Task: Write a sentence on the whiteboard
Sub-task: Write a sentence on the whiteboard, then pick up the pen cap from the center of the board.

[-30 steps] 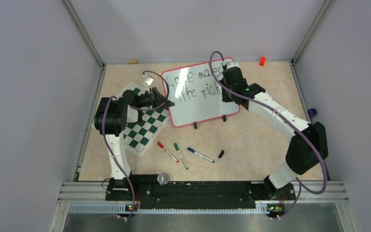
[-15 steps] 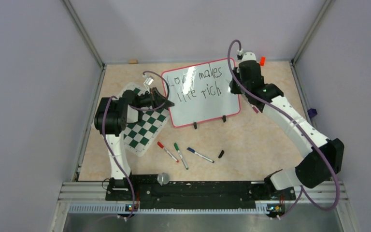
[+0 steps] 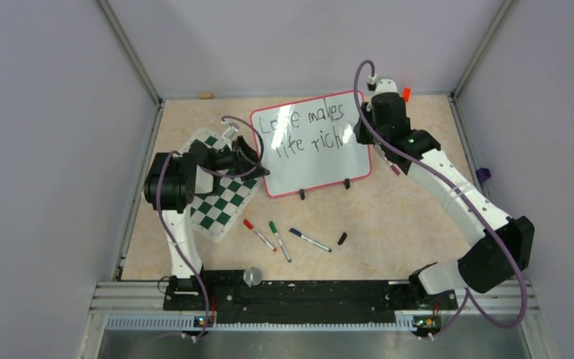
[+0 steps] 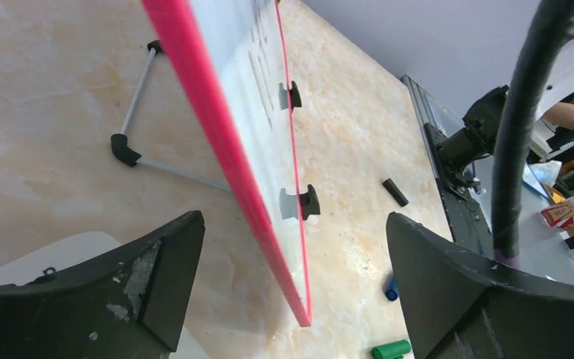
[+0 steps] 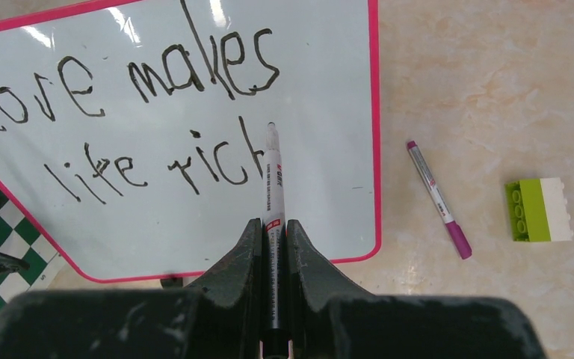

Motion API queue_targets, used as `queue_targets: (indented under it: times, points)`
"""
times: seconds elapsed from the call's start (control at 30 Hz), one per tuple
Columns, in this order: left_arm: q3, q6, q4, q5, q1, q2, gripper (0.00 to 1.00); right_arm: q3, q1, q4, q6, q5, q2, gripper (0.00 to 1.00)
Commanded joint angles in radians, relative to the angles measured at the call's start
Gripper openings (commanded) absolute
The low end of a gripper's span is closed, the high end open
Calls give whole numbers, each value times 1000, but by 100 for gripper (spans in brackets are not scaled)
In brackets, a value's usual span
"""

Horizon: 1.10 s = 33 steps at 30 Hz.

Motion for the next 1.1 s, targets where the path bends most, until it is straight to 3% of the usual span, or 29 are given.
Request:
queue_targets:
  times: [0.0,0.37,0.7,0.9,1.07]
  points:
    - [-44,70,100,16,-1,-86,99,-8,-12,35,6,-6,-46,0]
    - [-114,146,101,4,0,-137,99,-11,-21,27,3,-6,-59,0]
    - [-260,188,101,-228,99,-208,99,30,-29,27,-17,-13,-45,0]
    - [-353,234,101,-331,104,-308,99,60,-31,27,-26,-23,-42,0]
    - [-374,165,86,-303,105,-413,99,83,-31,24,-30,-28,-52,0]
